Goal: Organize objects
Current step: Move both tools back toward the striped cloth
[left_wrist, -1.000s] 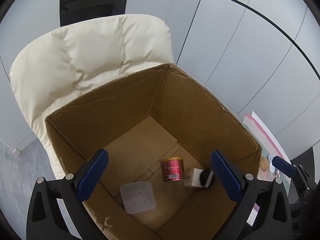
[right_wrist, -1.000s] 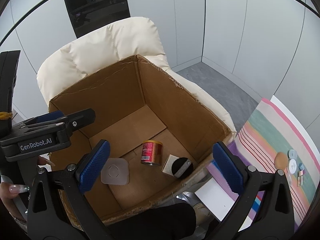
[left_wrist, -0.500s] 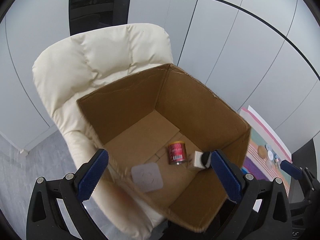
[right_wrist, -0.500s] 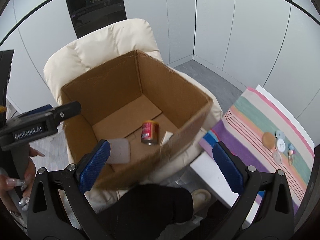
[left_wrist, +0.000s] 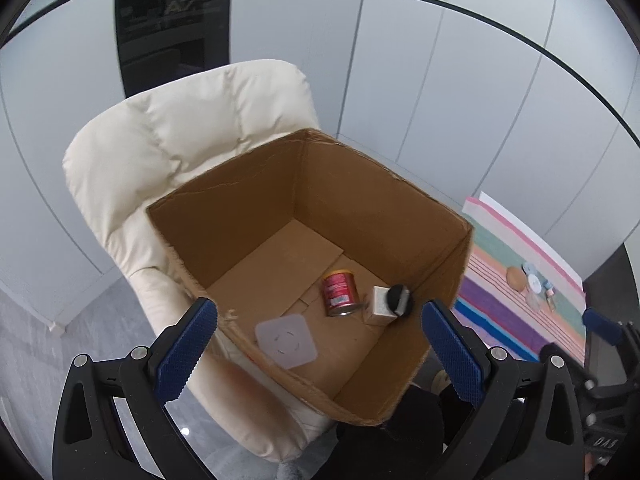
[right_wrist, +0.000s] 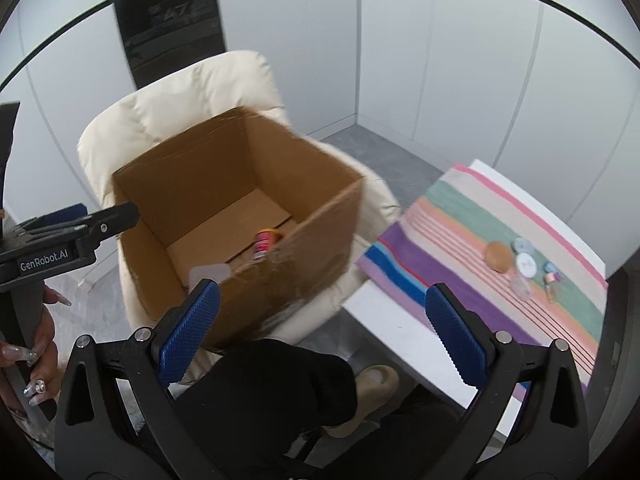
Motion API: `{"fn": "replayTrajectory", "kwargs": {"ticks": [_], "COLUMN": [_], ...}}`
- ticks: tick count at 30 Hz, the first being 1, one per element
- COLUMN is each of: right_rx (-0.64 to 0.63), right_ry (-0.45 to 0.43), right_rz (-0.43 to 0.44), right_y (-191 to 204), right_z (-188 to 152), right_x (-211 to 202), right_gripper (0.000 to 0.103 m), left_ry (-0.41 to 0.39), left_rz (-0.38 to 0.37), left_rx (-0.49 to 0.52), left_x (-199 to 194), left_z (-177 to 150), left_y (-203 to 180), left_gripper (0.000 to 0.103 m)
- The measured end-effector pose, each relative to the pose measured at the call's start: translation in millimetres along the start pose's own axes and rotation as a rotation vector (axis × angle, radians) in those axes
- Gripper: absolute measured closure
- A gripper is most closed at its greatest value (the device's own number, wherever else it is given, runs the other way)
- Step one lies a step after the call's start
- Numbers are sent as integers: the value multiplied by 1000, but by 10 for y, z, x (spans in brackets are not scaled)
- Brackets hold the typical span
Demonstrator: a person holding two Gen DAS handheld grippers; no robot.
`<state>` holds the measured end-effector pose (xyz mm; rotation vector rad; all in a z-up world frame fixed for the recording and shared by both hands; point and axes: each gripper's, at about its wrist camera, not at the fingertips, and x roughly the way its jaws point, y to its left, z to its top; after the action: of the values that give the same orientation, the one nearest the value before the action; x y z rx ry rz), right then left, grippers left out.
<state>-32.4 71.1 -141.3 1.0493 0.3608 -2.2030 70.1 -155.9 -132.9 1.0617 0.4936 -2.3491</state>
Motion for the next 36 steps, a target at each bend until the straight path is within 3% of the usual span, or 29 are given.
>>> {"fn": "replayTrajectory", "kwargs": {"ticks": [11, 25, 36], "right_rx": [203, 454, 591], "right_ry": [-31, -15, 20], "right_rz": [-121, -310, -395], "right_y": [-904, -2120, -2915], "right_z": [-280, -1060, -1559], "right_x": [-349, -885, -956], "right_gripper": [0, 0, 0], "left_ry": [35, 94, 158], "left_rz": [-118, -289, -347], "left_rx": [180, 386, 490], "left_x": [79, 245, 553], "left_z": [-156, -397, -593], "left_y": [-943, -2303, -3173], "left_gripper": [0, 0, 0]}}
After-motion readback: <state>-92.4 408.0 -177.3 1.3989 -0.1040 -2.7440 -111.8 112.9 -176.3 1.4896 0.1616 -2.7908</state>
